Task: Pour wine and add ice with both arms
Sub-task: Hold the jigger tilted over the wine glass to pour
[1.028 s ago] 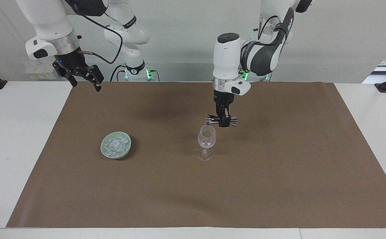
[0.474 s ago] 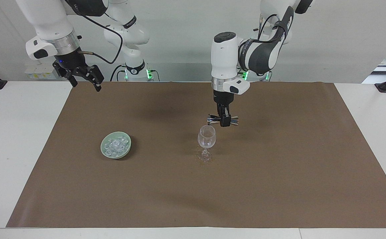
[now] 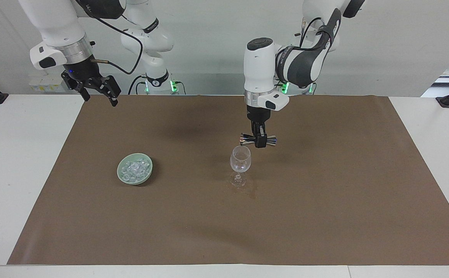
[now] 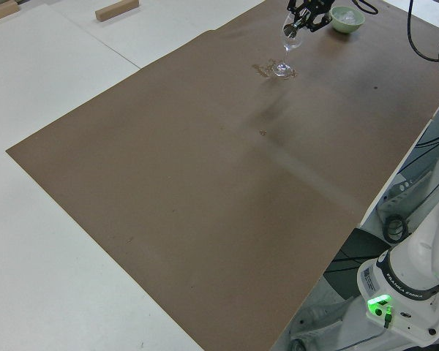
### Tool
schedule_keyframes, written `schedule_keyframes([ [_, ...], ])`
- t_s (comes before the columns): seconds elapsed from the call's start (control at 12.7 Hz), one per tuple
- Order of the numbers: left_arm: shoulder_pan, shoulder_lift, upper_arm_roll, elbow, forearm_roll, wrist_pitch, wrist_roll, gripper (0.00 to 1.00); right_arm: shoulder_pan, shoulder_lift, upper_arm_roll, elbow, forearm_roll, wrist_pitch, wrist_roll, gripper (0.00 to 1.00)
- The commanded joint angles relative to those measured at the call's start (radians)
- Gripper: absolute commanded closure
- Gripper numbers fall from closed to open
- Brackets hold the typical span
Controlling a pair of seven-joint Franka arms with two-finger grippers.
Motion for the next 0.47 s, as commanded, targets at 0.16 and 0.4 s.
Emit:
schedule_keyframes([
  [0.16, -0.02, 0.02, -0.005, 0.032, 0.02, -0.027, -0.019, 1.0, -0.015, -0.024, 0.008, -0.027, 0.008, 0.014, -0.02, 0.0],
  [0.4, -0.019, 0.057, -0.005, 0.077, 0.026, -0.02, -0.023, 1.0, -0.014, -0.021, 0.011, -0.023, 0.01, 0.01, -0.015, 0.0],
])
